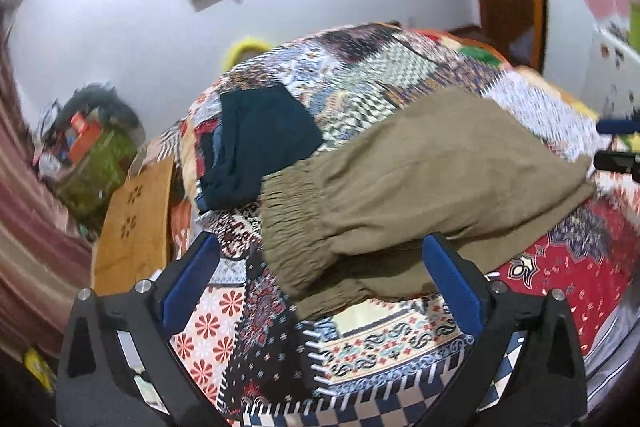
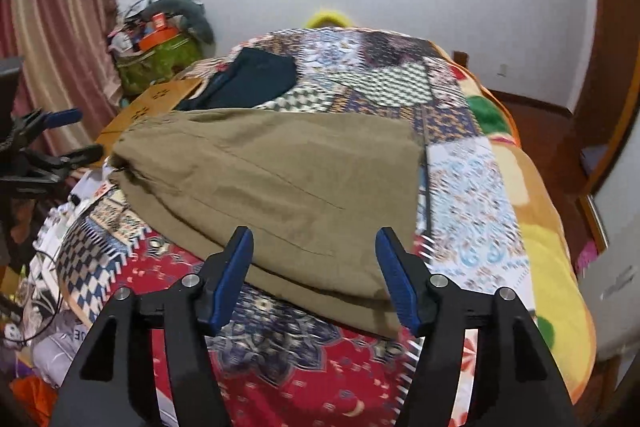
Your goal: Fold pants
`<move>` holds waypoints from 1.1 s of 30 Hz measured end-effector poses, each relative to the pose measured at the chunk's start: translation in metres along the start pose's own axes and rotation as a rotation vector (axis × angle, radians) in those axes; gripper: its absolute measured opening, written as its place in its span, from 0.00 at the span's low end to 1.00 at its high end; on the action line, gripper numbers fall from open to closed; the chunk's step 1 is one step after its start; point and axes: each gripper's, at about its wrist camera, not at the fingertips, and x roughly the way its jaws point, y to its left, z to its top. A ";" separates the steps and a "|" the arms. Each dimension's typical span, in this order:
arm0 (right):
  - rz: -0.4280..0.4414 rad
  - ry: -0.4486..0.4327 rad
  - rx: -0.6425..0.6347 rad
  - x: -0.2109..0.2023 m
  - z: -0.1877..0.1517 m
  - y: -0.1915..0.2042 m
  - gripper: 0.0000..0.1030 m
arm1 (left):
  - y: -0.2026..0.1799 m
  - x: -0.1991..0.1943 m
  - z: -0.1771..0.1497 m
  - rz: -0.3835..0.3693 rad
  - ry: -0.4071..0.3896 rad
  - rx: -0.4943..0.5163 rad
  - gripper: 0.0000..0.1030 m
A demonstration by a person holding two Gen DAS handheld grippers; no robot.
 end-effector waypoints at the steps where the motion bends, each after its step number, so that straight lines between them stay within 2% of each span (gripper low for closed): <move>1: 0.007 0.004 -0.008 0.003 0.001 0.003 0.58 | -0.007 0.004 0.000 -0.001 0.007 0.026 0.99; 7: 0.058 0.048 -0.051 0.024 0.002 0.022 0.58 | -0.047 0.032 0.000 0.008 0.034 0.189 0.99; 10: 0.077 0.076 -0.074 0.036 0.002 0.030 0.58 | -0.059 0.041 0.006 -0.005 0.033 0.228 0.99; 16: 0.118 0.130 -0.095 0.061 0.006 0.039 0.58 | -0.060 0.044 0.031 -0.089 0.025 0.193 0.99; 18: 0.101 0.123 -0.101 0.066 0.008 0.040 0.58 | -0.055 0.045 0.039 -0.123 0.028 0.161 0.95; 20: 0.090 0.101 -0.100 0.066 0.012 0.038 0.58 | -0.052 0.045 0.046 -0.162 0.034 0.136 0.83; 21: 0.081 0.087 -0.100 0.065 0.014 0.037 0.51 | -0.052 0.044 0.047 -0.180 0.035 0.128 0.80; 22: 0.077 0.077 -0.102 0.064 0.015 0.036 0.45 | -0.053 0.041 0.048 -0.202 0.033 0.123 0.73; 23: 0.073 0.070 -0.106 0.062 0.017 0.034 0.34 | -0.054 0.040 0.049 -0.215 0.031 0.124 0.64; 24: 0.072 0.065 -0.109 0.060 0.019 0.033 0.28 | -0.055 0.038 0.049 -0.232 0.030 0.128 0.60; 26: 0.079 0.058 -0.114 0.056 0.021 0.030 0.17 | -0.058 0.032 0.048 -0.257 0.026 0.136 0.44; 27: 0.081 0.056 -0.115 0.054 0.022 0.029 0.14 | -0.060 0.030 0.047 -0.264 0.024 0.141 0.40; 29: 0.077 0.048 -0.128 0.048 0.023 0.028 0.10 | -0.066 0.025 0.045 -0.267 0.014 0.155 0.30; 31: 0.069 0.034 -0.149 0.039 0.024 0.029 0.09 | -0.070 0.018 0.043 -0.267 -0.001 0.171 0.23; 33: 0.062 0.029 -0.172 0.033 0.023 0.032 0.09 | -0.073 0.011 0.041 -0.267 -0.015 0.178 0.21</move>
